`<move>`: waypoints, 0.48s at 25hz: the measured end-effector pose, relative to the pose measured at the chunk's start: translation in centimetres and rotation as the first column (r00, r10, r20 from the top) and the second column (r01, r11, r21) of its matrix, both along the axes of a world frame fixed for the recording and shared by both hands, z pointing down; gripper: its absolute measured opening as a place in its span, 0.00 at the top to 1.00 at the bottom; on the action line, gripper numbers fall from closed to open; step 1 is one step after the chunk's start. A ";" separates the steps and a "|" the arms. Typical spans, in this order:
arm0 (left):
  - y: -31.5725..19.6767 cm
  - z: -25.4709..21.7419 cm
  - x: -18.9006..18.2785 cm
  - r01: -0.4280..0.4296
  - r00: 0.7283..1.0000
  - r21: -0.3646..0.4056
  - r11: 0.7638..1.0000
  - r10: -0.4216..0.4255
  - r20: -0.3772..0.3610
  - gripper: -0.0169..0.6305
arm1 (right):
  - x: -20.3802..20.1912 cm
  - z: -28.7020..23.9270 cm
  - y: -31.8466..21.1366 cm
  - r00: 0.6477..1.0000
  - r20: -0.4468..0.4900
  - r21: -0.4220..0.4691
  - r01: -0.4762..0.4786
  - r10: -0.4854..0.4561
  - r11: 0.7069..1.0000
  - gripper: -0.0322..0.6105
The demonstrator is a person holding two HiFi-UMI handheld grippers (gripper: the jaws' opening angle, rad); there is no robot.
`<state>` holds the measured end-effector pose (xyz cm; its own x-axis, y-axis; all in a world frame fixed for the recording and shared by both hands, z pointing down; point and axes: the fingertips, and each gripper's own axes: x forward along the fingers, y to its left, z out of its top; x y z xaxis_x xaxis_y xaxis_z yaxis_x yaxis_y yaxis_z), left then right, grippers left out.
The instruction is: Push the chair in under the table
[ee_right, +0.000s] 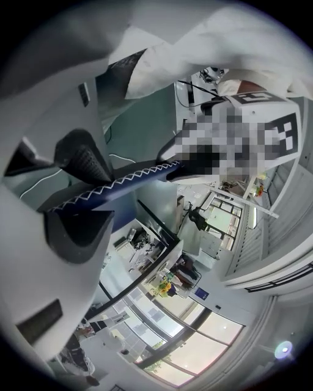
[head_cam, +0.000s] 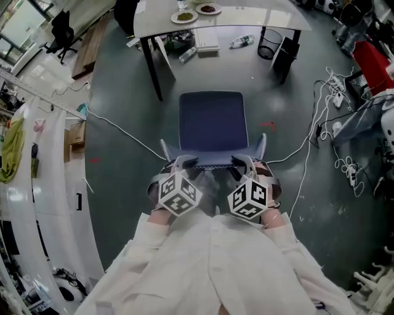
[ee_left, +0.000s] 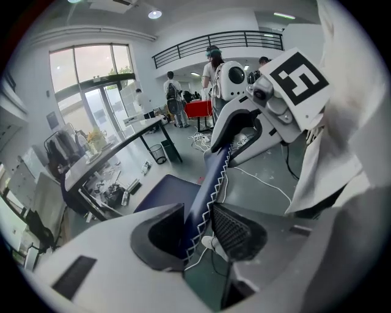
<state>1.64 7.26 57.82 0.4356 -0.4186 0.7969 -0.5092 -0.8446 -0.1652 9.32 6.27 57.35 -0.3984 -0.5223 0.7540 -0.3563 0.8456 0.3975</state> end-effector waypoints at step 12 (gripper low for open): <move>-10.2 -0.6 -0.8 -0.020 1.000 -0.028 0.999 0.019 -0.015 0.76 | -0.9 -0.4 -10.7 0.999 -0.025 -0.013 -0.038 0.038 0.999 0.72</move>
